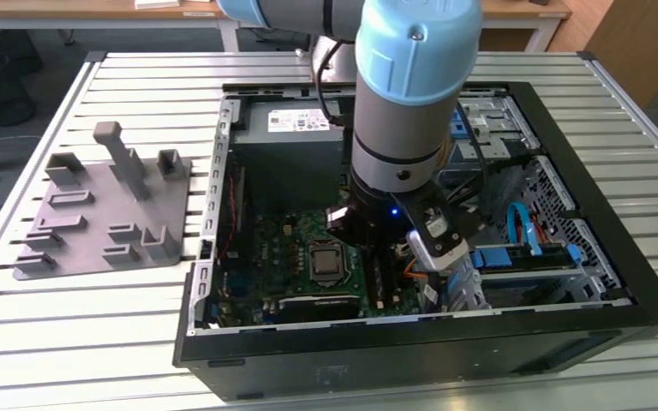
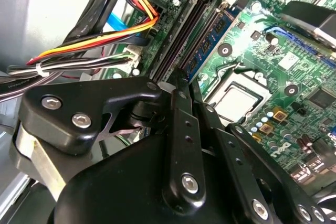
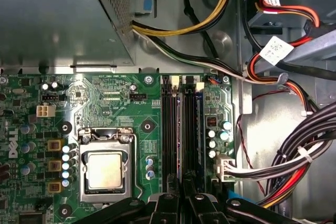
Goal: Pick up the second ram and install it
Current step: 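Insert the second ram into the second slot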
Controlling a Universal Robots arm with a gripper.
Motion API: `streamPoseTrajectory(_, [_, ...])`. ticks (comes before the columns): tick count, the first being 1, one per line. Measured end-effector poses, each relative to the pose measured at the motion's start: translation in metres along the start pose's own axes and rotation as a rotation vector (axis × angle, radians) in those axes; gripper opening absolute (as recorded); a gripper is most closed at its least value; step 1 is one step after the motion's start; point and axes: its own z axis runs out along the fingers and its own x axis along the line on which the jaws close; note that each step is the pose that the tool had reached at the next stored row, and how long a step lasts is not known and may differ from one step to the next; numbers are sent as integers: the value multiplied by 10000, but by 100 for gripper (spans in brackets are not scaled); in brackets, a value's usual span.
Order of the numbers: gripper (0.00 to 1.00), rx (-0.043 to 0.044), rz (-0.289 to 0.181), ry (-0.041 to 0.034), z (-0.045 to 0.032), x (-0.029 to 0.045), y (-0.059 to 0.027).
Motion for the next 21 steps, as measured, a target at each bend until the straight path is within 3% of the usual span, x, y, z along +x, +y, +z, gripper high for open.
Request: streamPoseTrajectory(21, [14,12,-3,0,61,17,23])
